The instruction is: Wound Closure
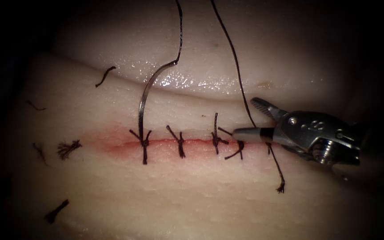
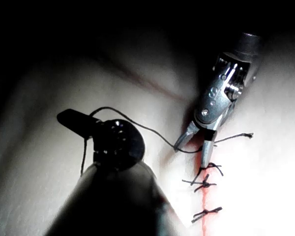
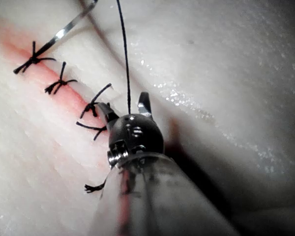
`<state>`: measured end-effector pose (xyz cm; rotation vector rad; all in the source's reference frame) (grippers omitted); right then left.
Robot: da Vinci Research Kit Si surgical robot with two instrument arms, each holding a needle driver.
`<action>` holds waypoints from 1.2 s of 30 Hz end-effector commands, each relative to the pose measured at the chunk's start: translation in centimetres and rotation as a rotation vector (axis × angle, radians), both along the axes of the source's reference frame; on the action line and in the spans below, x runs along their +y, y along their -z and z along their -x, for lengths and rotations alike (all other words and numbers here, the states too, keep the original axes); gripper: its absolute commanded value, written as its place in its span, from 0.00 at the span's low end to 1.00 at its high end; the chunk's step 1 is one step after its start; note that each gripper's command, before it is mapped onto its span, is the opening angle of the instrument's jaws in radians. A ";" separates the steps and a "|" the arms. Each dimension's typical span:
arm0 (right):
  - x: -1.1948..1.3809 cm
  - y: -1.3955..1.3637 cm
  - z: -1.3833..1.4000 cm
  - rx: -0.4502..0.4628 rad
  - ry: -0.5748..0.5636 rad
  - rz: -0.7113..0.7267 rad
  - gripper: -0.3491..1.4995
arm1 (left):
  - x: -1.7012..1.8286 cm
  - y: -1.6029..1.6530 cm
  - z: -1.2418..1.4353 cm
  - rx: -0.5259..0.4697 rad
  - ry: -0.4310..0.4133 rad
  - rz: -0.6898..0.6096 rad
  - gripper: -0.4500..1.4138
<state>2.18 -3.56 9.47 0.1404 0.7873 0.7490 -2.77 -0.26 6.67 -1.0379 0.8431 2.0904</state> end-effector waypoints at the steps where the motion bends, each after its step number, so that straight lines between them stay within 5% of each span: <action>1: -0.04 -0.08 -0.09 0.004 0.004 0.002 0.66 | 0.00 -0.04 0.06 -0.004 -0.001 0.005 0.00; 36: -0.04 -0.50 -0.30 0.018 0.009 0.004 0.57 | -0.31 0.43 0.07 -0.078 0.022 0.035 0.00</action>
